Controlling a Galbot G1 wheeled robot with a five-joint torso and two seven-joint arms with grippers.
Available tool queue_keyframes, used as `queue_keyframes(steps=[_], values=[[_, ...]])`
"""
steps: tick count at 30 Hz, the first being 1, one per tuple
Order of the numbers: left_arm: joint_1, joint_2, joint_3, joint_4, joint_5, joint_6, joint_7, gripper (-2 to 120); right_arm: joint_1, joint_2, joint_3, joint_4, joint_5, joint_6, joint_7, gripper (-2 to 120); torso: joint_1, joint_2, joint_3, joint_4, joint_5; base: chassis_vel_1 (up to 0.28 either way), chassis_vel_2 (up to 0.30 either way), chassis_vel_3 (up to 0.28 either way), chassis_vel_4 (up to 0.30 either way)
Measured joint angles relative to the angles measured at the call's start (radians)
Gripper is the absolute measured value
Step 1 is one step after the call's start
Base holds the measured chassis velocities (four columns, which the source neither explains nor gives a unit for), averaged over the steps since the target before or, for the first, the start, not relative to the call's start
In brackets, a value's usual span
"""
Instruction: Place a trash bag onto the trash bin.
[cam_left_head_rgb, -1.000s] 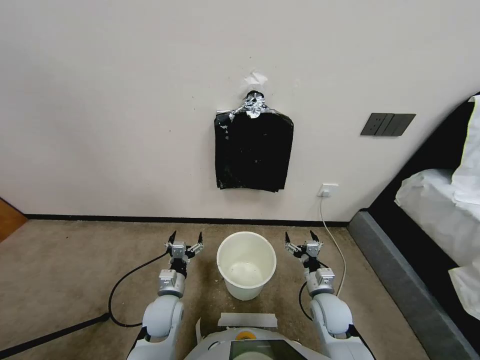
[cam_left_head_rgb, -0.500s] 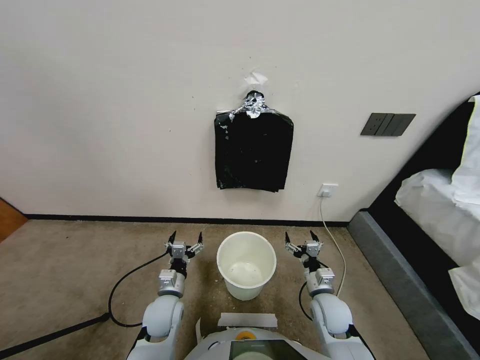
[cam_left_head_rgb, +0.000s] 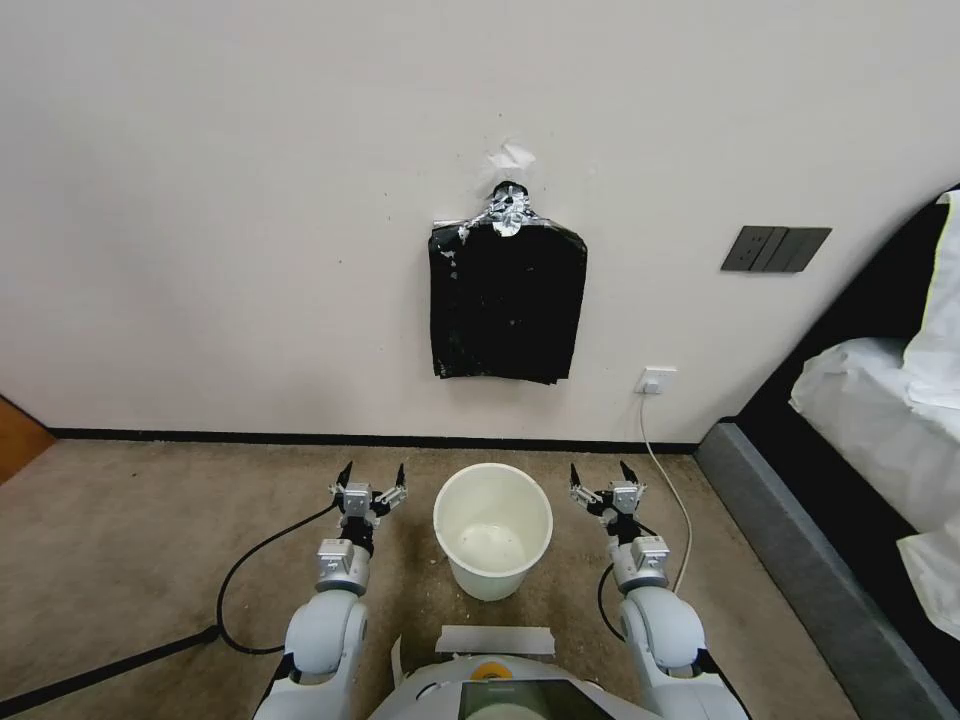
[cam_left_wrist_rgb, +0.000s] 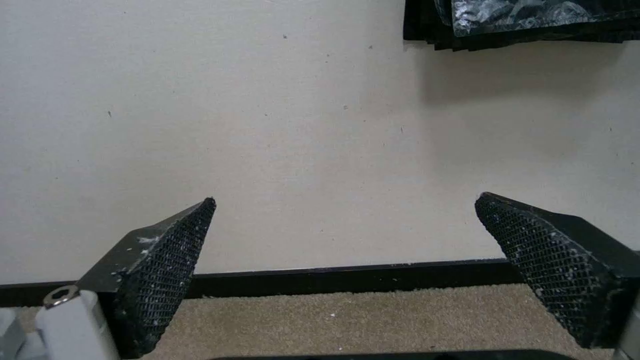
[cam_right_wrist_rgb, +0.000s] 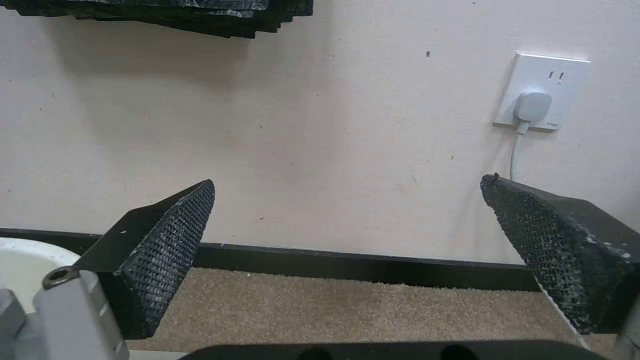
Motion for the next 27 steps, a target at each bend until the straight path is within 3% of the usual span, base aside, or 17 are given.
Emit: queue_keyframes(steps=[2,4,5,7,9,11,21,27], values=[[0.0,0.003,0.001,0.005,-0.01,-0.019,-0.008,100,-0.023,-0.007,0.0,-0.002,-0.007,0.051,0.037,100,0.0,0.0,0.0,0.0,-0.0002,0.0,0.0,0.0,0.0],[-0.001,0.015,0.007,0.029,-0.048,-0.094,-0.04,100,-0.068,-0.02,-0.001,-0.009,-0.021,0.151,0.11,100,0.0,0.0,0.0,-0.0005,-0.0002,0.0,0.0,0.0,0.0],[-0.001,0.015,0.007,0.029,-0.048,-0.094,-0.04,100,-0.068,-0.02,-0.001,-0.009,-0.021,0.151,0.11,100,0.0,0.0,0.0,-0.0005,-0.0002,0.0,0.0,0.0,0.0],[-0.001,0.031,0.015,0.06,-0.098,-0.194,-0.082,100,-0.104,-0.026,-0.004,0.008,-0.024,0.203,0.138,100,0.0,0.0,0.0,0.0002,0.0002,0.0,0.0,0.0,0.0],[-0.002,0.037,0.017,0.073,-0.117,-0.229,-0.098,100,-0.126,-0.026,-0.009,0.026,-0.023,0.214,0.138,100,0.0,0.0,0.0,-0.0006,-0.0002,0.0,0.0,0.0,0.0],[0.018,0.043,0.06,0.066,-0.127,-0.279,-0.082,100,-0.142,-0.03,-0.014,0.039,-0.016,0.219,0.137,100,0.0,0.0,0.0,-0.0003,-0.0001,0.0,0.0,0.0,0.0],[0.049,0.077,0.09,0.024,-0.148,-0.289,-0.047,100,-0.148,-0.046,-0.038,0.066,0.018,0.214,0.127,100,0.0,0.0,0.0,-0.0003,0.0,0.0,0.0,0.0,0.0],[0.081,0.1,0.074,-0.012,-0.169,-0.284,-0.044,100,-0.132,-0.127,-0.072,0.114,0.165,0.207,0.097,100,0.0,0.0,0.0,-0.0003,-0.0001,0.0,0.0,0.0,0.0]])
